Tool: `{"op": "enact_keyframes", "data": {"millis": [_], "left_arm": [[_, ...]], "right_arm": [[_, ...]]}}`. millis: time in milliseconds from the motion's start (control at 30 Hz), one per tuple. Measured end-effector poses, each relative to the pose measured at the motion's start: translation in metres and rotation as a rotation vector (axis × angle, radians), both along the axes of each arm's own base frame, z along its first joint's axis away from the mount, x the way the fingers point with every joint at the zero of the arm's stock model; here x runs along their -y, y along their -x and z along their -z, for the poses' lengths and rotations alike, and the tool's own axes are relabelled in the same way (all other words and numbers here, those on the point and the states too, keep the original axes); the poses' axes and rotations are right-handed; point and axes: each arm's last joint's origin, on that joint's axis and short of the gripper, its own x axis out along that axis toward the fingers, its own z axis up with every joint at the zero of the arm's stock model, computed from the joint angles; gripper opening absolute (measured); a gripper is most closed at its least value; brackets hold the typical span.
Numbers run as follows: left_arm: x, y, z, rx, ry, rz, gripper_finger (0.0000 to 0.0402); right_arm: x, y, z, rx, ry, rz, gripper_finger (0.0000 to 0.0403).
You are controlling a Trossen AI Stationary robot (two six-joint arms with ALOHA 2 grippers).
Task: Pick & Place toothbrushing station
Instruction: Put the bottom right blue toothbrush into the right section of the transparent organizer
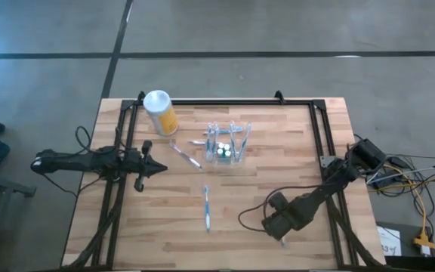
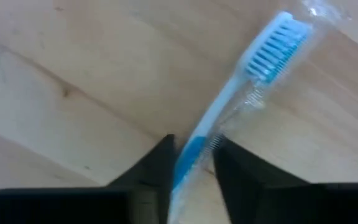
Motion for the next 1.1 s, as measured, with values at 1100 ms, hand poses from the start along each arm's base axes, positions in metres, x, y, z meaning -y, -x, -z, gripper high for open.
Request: {"op": "enact_keyframes", "data": {"millis": [1100], "left_arm": [[0.0,0.0,-0.002,0.017,-0.011,-0.005,0.0012]], "right_arm": [[0.054,0.027,-0.132,0.912,0.78,-0.52,0.0008]]}}
